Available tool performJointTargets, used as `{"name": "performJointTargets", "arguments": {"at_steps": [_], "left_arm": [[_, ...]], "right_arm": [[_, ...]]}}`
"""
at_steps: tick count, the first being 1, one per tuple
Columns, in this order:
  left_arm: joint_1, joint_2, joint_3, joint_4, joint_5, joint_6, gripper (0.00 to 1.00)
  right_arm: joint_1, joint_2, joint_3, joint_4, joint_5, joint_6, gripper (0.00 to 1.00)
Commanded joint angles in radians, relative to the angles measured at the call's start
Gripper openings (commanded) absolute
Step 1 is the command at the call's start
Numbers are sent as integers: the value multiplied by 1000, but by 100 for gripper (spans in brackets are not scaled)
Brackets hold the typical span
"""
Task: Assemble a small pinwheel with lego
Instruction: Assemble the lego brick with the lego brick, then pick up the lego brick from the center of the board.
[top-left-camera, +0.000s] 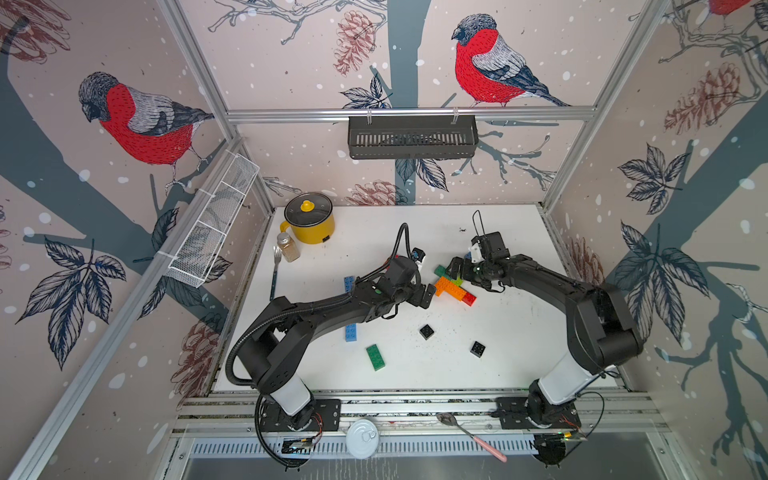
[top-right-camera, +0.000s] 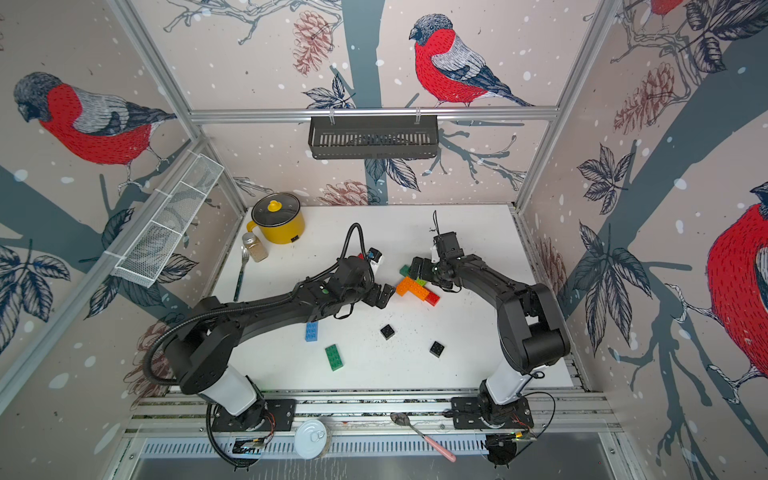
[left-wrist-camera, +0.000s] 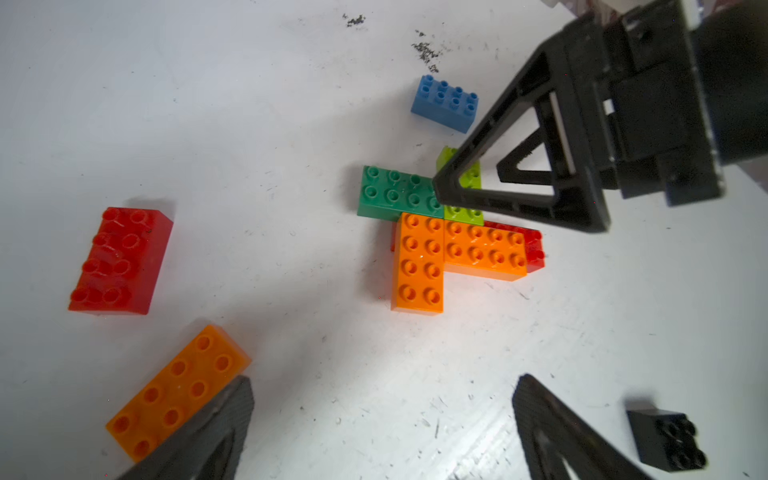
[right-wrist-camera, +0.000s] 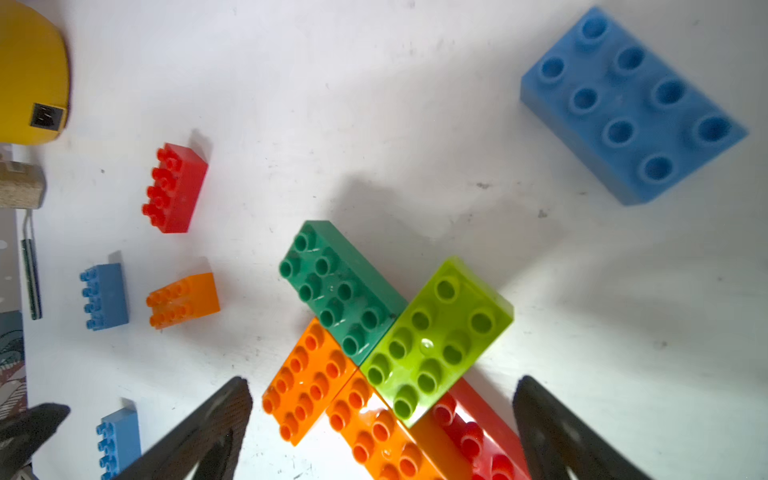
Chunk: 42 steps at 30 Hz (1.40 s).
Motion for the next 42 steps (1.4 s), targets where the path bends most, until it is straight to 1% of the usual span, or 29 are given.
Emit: {"name": "performJointTargets", "arguments": {"at_steps": [1, 4, 6, 8, 10, 12, 16, 18, 21, 23, 26, 29, 36, 37, 38, 39, 42], "left_arm": [[3, -79, -42, 69, 49, -45, 98], [3, -207, -136, 134, 70, -80, 98], [3, -283, -192, 174, 95, -93, 98], [3, -339, -234, 188, 129, -102, 98], [3, -370, -265, 202, 156, -123, 98], [3, -385, -294, 222, 211, -124, 98], [3, -405, -348, 253, 240, -141, 98], [3, -415, -377, 273, 266, -151, 98], [0, -437, -427, 327, 323, -165, 98], [0, -454, -462, 361, 364, -169, 98], [-10, -445, -476, 370, 450, -145, 98], [-46, -405, -477, 364, 450, -120, 98], [-80, -354, -477, 384, 444, -105, 98], [-82, -354, -474, 383, 442, -104, 98], [-84, -354, -472, 380, 437, -102, 98], [-85, -356, -471, 376, 432, -101, 98], [-86, -371, -474, 364, 423, -94, 98]], "right_arm": [[-2, -73, -11, -57, -4, 6, 99], [-1, -193, -92, -105, 20, 42, 100], [5, -274, -155, -149, 43, 75, 96], [23, -360, -220, -217, 95, 140, 90], [43, -446, -285, -274, 127, 215, 89], [75, -526, -349, -309, 140, 305, 88], [204, -631, -415, -374, 215, 492, 86], [271, -646, -443, -362, 229, 576, 87], [348, -627, -471, -349, 267, 668, 86], [367, -603, -477, -354, 290, 698, 85], [386, -594, -484, -346, 324, 724, 82], [390, -576, -492, -318, 316, 736, 75], [419, -547, -493, -356, 355, 790, 69], [421, -546, -495, -349, 351, 791, 69], [421, -546, -497, -342, 351, 791, 66], [421, -545, -499, -342, 356, 793, 65], [422, -536, -496, -349, 373, 787, 64]]}}
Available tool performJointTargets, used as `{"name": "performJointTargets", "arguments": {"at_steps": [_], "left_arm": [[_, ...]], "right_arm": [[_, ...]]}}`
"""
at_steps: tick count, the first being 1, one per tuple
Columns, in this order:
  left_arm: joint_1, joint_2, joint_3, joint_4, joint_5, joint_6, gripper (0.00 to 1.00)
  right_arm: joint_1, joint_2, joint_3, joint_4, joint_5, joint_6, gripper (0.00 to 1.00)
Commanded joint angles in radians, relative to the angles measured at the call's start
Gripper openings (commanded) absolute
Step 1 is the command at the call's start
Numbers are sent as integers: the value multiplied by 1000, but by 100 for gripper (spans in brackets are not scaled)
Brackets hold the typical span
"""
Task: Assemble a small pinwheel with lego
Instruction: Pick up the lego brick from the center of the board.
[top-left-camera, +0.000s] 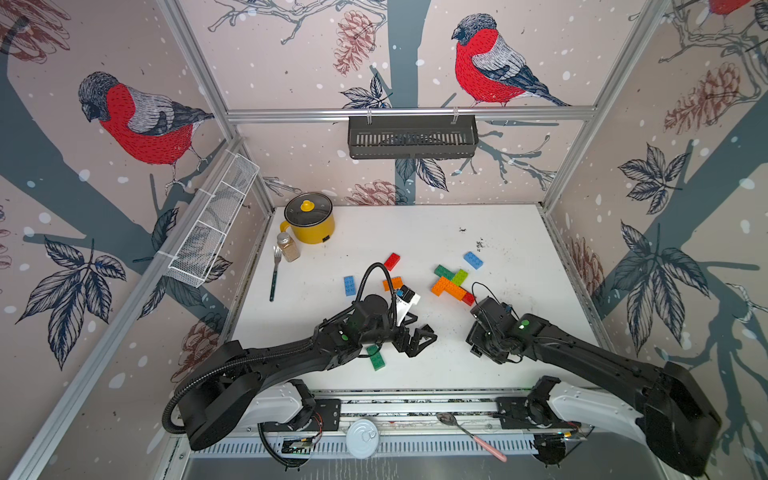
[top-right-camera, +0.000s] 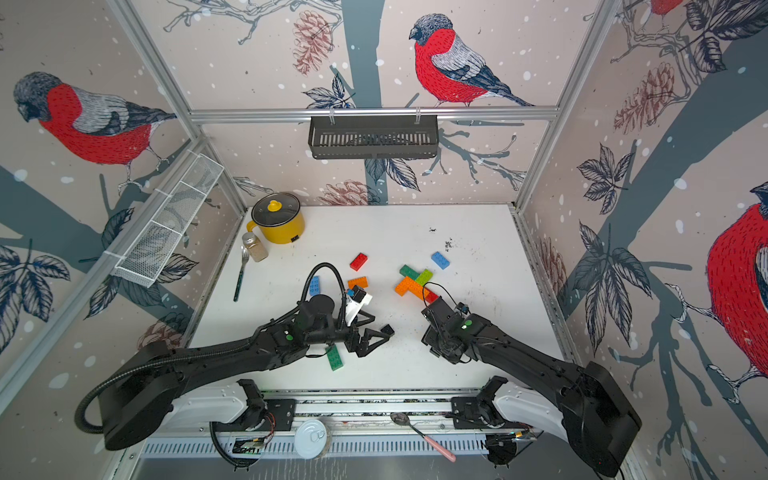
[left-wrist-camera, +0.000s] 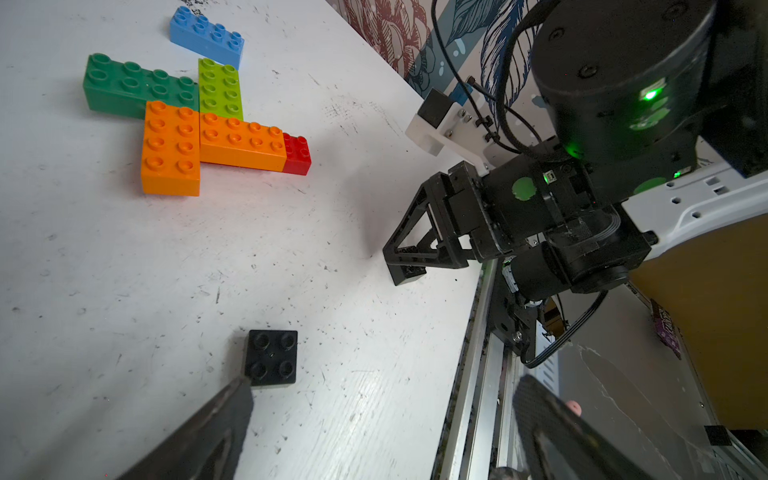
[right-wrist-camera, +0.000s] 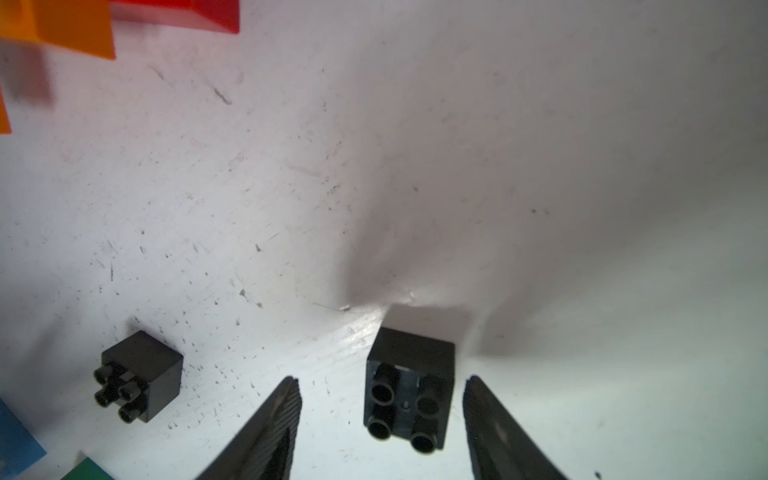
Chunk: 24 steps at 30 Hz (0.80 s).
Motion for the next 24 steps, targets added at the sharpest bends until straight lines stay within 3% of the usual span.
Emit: {"name": "performJointTargets", "arguments": {"at_steps": [1, 24], "left_arm": [[-3, -20, -2, 34, -4, 25, 98], [-5, -5, 12, 4, -50, 32, 98]], "right_arm": [[3, 8, 0, -22, 40, 5, 63], [49, 39, -12, -12, 44, -7, 40]]}}
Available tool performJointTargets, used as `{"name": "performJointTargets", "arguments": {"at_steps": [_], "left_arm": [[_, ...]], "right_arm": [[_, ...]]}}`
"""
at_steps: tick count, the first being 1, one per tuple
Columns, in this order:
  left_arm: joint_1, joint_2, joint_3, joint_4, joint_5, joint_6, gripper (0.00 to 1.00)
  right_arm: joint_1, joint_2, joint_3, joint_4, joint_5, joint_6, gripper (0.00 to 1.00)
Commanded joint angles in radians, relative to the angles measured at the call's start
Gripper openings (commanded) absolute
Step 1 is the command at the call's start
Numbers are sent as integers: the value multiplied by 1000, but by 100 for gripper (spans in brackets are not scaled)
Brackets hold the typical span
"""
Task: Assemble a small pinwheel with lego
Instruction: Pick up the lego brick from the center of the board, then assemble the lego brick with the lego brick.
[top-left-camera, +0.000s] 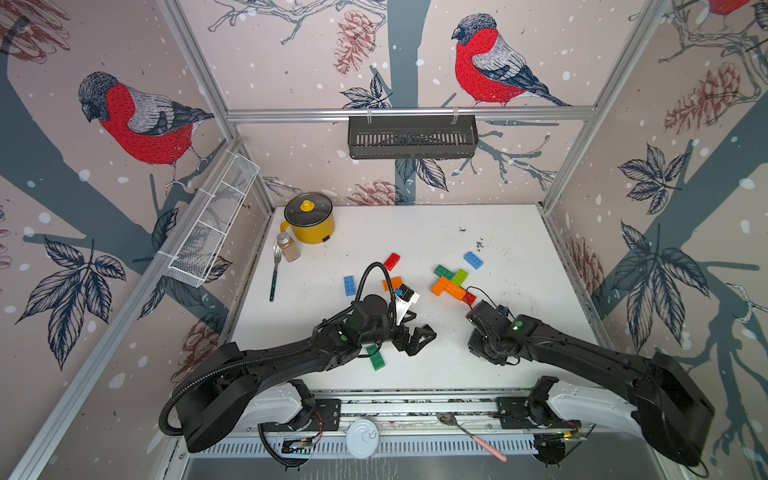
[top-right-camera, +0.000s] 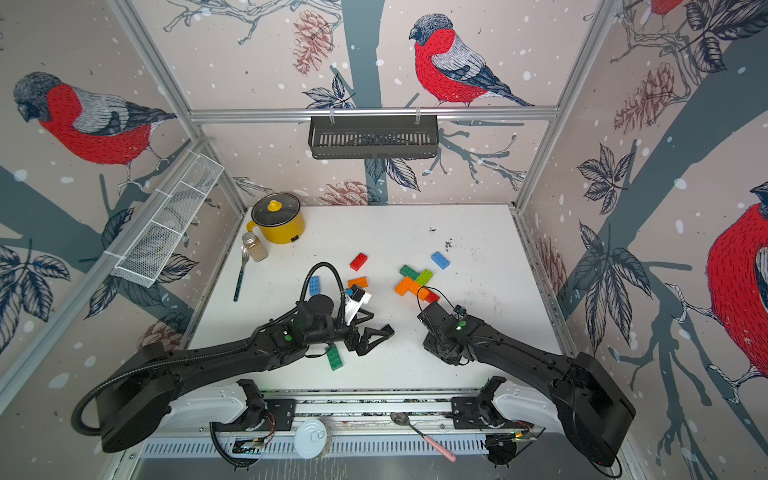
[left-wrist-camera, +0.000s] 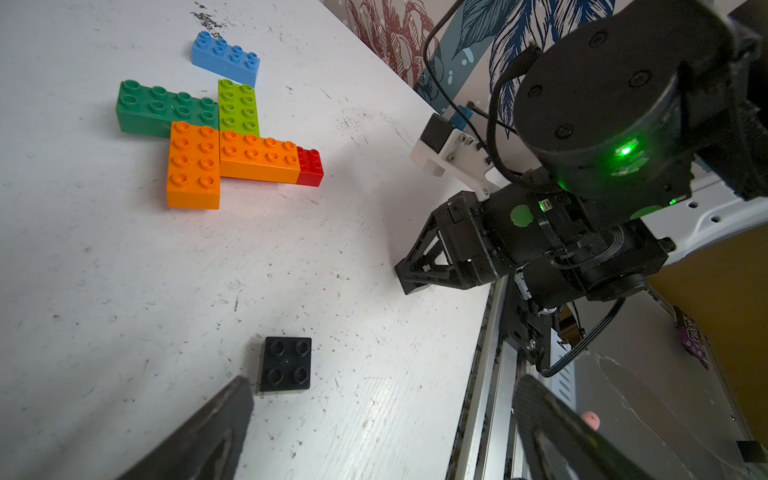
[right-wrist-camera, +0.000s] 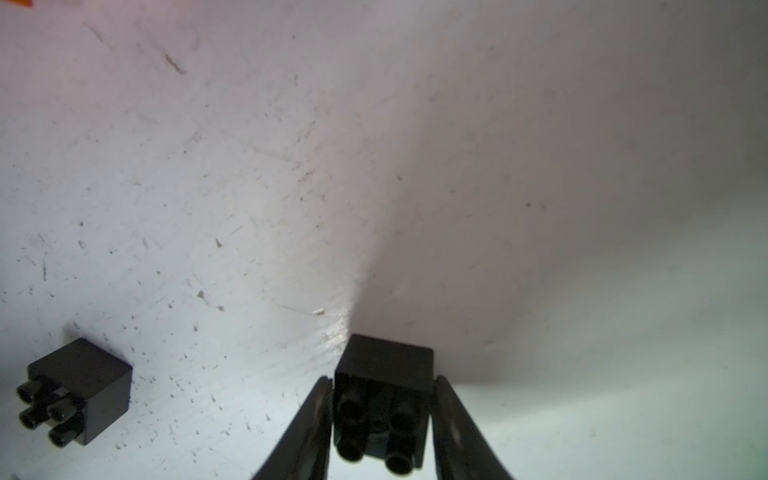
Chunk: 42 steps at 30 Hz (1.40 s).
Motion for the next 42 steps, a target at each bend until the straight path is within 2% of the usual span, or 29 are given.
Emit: {"name": "performJointTargets", "arguments": {"at_steps": [1, 6, 8, 11, 13, 17, 22, 25, 30, 33, 39, 42], "left_arm": [[0, 5, 9, 8, -7, 12, 98], [-1, 11, 13, 5, -13, 12, 98], [-1, 5, 13, 4, -20, 12, 98], [-1, -16, 2, 11, -44, 11, 98], [-1, -31, -2, 5, -65, 12, 98], [-1, -58, -12, -2, -108, 15, 98], [1, -92, -27, -5, -155, 17, 98], [2, -102, -31, -4, -163, 18, 98], [2, -100, -39, 2, -165, 23, 98], [2, -92, -34, 4, -152, 24, 98], [2, -94, -42, 22, -118, 27, 98], [2, -96, -44, 17, -131, 30, 98]], "right_arm": [[6, -3, 1, -20, 20, -6, 40], [11, 6, 5, -10, 28, -29, 37], [10, 14, 19, 1, 34, -67, 31], [1, 38, 72, 16, 55, -189, 29], [-9, 65, 124, 41, 40, -326, 29], [-37, 117, 242, 34, 39, -513, 25], [-146, 216, 388, 29, 60, -748, 19], [-235, 244, 419, 92, 0, -912, 17], [-252, 234, 425, 228, -67, -1159, 12], [-271, 257, 442, 273, -98, -1239, 11], [-299, 433, 567, 197, -158, -1378, 10], [-307, 474, 609, 172, -192, -1424, 9]]}}
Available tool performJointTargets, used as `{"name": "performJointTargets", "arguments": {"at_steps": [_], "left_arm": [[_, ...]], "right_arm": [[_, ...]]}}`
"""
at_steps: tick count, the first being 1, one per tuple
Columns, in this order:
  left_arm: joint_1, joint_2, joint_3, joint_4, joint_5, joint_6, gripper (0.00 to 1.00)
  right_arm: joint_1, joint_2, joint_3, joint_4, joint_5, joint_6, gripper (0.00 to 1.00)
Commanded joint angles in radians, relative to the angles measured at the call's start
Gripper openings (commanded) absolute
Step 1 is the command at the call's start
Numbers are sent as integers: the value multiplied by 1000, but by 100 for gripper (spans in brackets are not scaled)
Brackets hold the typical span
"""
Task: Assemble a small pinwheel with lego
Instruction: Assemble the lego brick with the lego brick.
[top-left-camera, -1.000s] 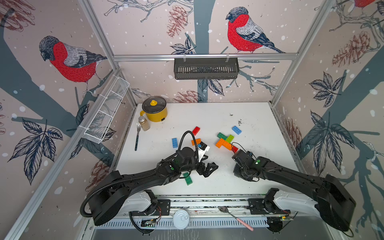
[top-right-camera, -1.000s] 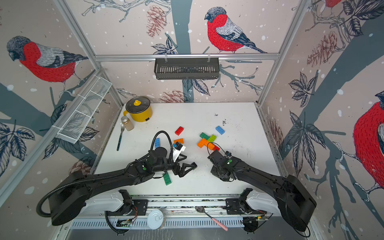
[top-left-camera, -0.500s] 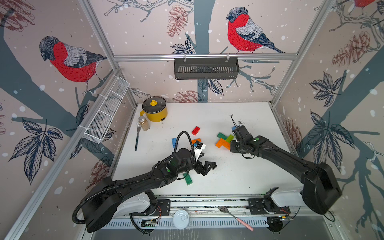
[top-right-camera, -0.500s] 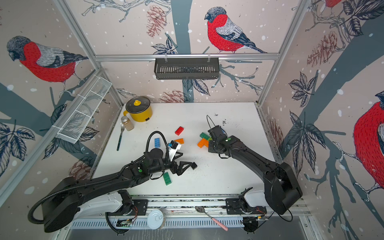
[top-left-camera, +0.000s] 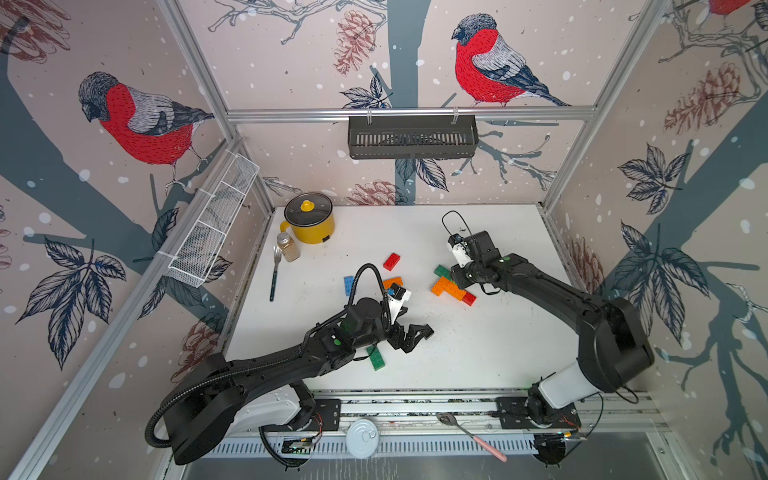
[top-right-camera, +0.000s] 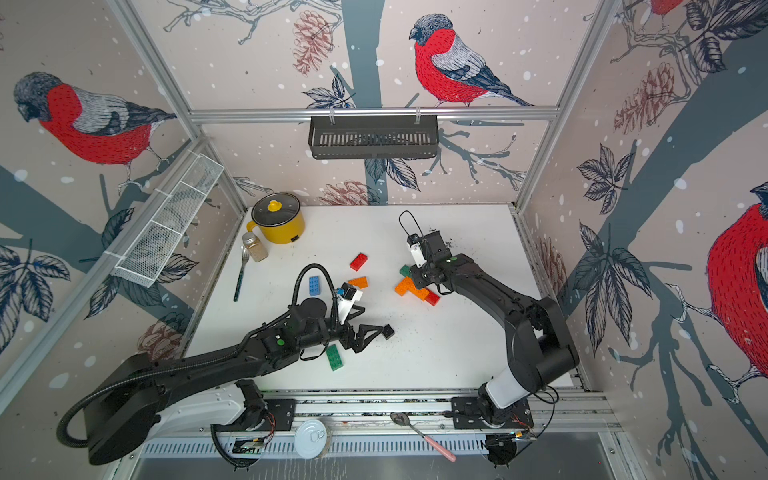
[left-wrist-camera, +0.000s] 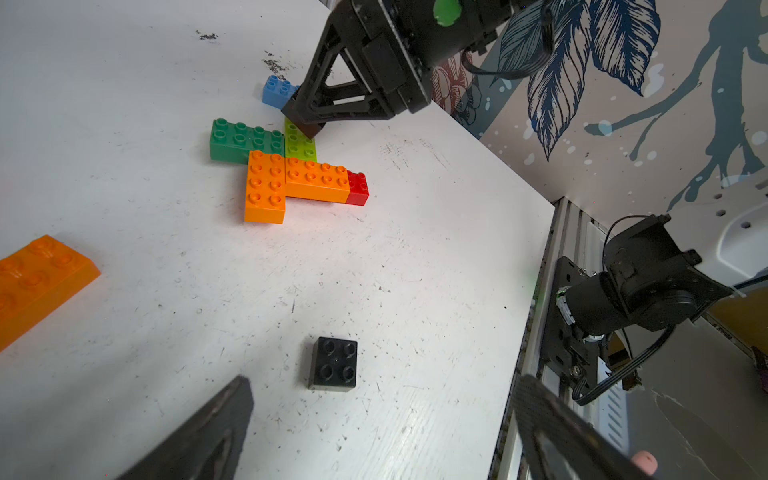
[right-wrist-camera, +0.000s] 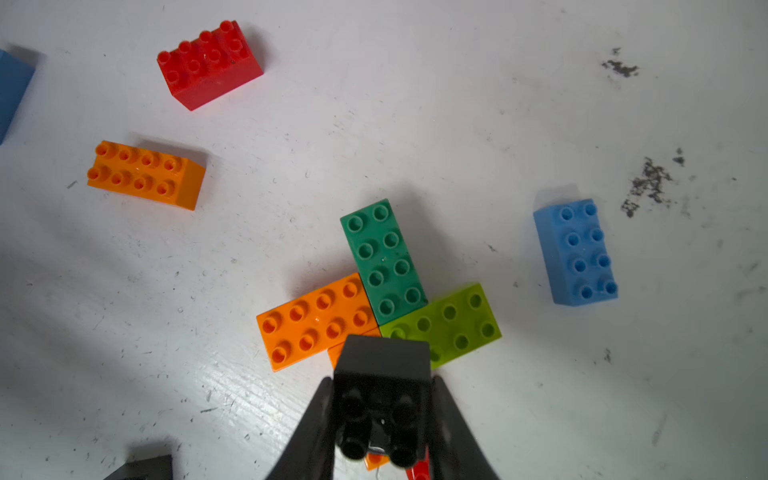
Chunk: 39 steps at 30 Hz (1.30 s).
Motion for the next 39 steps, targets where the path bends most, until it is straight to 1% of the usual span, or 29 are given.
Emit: {"name": "performJointTargets", "arguments": {"at_steps": [1, 5, 9, 17, 30, 36, 39], "left_arm": [[1, -5, 0, 33, 3, 11, 98], [1, -5, 2, 28, 6, 12, 98], [1, -3, 3, 29, 7, 13, 98], [1, 12, 7, 29, 13, 13, 98], [1, 17, 10, 26, 8, 16, 98], [2, 21, 10, 27, 11, 15, 98], [1, 22, 11, 27, 14, 17, 98]], "right_arm": [[-16, 32, 49, -43, -52, -98, 9], [-27, 61, 90, -101, -45, -140, 9], [-22, 101, 124, -146, -30, -154, 9], [-1, 157, 133, -153, -9, -159, 9], [16, 203, 166, -179, 43, -154, 9], [9, 222, 165, -195, 42, -157, 9], [-1, 233, 168, -202, 22, -156, 9]]}}
